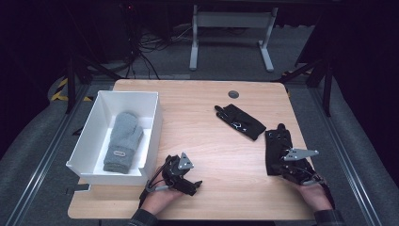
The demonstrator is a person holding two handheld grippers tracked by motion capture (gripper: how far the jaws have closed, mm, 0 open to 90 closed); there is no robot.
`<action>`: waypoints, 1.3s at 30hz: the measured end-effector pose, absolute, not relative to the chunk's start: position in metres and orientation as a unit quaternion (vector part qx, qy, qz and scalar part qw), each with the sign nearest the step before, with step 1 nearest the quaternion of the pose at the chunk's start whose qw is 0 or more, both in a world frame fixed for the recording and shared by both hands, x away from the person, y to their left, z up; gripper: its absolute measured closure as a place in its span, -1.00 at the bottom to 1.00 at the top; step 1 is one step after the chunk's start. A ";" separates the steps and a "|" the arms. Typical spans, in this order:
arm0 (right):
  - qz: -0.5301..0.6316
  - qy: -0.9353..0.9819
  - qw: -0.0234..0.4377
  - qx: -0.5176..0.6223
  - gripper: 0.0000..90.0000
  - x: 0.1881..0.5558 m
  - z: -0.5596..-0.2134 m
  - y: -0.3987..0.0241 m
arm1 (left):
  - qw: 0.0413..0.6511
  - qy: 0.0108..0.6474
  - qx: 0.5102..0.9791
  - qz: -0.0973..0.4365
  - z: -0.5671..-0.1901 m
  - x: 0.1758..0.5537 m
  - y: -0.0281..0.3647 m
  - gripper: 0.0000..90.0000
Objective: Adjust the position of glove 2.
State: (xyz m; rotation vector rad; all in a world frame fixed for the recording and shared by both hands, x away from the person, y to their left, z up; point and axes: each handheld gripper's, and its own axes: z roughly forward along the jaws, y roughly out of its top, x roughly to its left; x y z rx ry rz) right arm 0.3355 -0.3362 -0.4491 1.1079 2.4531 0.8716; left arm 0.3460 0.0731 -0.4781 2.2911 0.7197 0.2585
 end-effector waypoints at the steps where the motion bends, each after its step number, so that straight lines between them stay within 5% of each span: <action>1: 0.306 0.858 0.153 0.384 1.00 0.333 -0.449 -0.336 | 0.355 0.279 0.887 0.100 -0.478 0.346 0.073 -1.00; 12: 0.316 0.873 0.130 0.348 1.00 0.303 -0.448 -0.326 | 0.355 0.279 0.887 0.100 -0.478 0.346 0.073 -1.00; 28: 0.311 0.855 0.159 0.382 1.00 0.365 -0.447 -0.338 | 0.355 0.278 0.887 0.100 -0.478 0.346 0.073 -0.99; 39: 0.326 0.863 0.135 0.361 1.00 0.356 -0.449 -0.319 | 0.355 0.279 0.887 0.099 -0.478 0.346 0.073 -0.99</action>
